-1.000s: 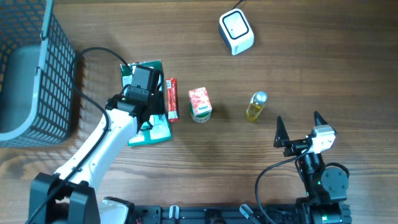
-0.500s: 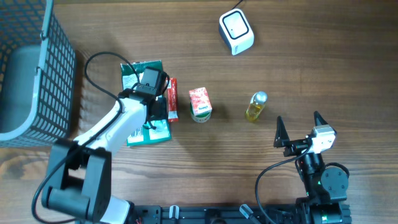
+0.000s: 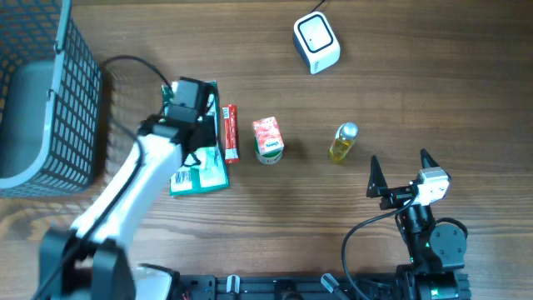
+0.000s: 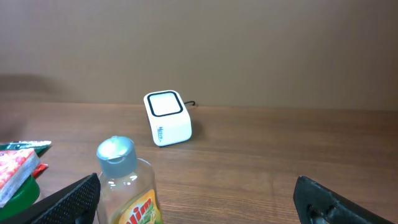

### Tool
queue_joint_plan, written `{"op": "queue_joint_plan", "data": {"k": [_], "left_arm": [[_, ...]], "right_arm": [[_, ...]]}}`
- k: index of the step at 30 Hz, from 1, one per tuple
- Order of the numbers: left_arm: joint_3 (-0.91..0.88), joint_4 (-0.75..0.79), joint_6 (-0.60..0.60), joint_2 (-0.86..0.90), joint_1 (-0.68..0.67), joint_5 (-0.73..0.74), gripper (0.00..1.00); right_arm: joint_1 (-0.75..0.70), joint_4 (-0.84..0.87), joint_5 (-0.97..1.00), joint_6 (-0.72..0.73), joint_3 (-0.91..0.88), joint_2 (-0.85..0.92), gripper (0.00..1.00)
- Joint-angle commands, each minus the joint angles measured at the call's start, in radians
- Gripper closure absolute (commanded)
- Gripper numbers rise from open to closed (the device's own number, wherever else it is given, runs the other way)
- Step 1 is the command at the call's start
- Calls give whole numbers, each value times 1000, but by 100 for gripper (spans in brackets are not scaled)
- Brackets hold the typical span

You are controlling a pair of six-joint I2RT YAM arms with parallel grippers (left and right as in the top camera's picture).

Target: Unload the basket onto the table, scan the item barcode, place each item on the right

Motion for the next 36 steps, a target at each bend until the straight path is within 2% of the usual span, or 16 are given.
{"op": "queue_joint_plan", "data": {"k": [1,5,8,11,12,14,15,16,17,30,36], "left_arm": [[21,-21,2,-70,60,5,62],[19,-54,-59,-63,145,5,60],[10,-61,-111,-61,220,30,45],[9,-61,-111,-57,249,32,42],[9,-61,-111,-55,255,31,44],[9,-61,-111,-48,265,31,55],[9,-61,-111,-40,270,31,66],[9,-61,-111,-32,275,31,85],[9,-61,-111,-23,279,31,94],[9,-45,-104,134,351,16,96],[8,-42,-104,181,351,11,93]], "right_arm": [[-3,2,-9,-8,-2,0,0],[-3,2,-9,-8,-2,0,0],[-3,2,-9,-8,-2,0,0],[-3,2,-9,-8,-2,0,0],[-3,2,-9,-9,-2,0,0],[-3,2,-9,-8,-2,0,0],[-3,2,-9,-8,-2,0,0],[-3,2,-9,-8,-2,0,0],[-3,2,-9,-8,-2,0,0],[-3,2,-9,-8,-2,0,0],[-3,2,-9,-8,-2,0,0]]}}
